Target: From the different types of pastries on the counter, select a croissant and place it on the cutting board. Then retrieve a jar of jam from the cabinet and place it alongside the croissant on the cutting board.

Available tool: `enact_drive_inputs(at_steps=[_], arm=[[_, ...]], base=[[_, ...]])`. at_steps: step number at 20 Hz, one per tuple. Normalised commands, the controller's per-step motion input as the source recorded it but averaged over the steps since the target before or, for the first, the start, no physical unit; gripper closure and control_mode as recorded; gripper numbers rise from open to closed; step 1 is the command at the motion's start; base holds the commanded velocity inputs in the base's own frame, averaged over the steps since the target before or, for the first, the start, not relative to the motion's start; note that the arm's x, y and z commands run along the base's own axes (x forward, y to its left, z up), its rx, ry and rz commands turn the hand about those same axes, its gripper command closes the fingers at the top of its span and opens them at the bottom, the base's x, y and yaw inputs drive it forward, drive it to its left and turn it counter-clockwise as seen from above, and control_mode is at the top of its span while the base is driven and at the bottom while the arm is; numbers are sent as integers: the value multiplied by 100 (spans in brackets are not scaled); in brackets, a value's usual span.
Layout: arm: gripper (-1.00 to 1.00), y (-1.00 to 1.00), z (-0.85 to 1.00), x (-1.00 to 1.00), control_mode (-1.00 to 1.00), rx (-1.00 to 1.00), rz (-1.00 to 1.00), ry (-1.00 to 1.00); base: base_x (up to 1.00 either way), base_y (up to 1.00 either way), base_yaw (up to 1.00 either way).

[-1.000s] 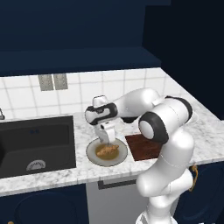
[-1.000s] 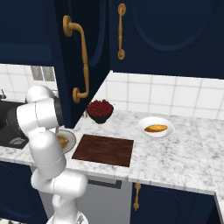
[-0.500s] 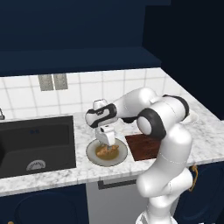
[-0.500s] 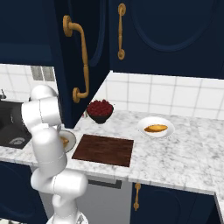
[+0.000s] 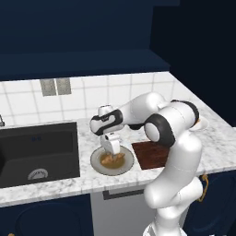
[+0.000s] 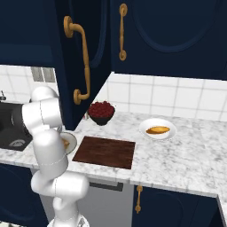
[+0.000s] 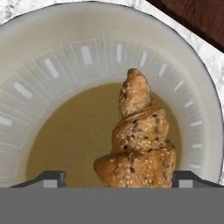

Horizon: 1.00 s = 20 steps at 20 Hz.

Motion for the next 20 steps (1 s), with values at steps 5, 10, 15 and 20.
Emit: enact_drive_inputs(at_steps=[5,10,15,20], arm=[[-100,0,-91,-58,-100,0,-14,-8],[100,0,-87,-47,-100,0,-15,-11],[100,0,-77,-45,-100,1,-14,-7],[100,0,-61,-39,-100,4,-15,-8]], base=[[0,0,0],[0,0,0],[0,0,0],[0,0,0]])
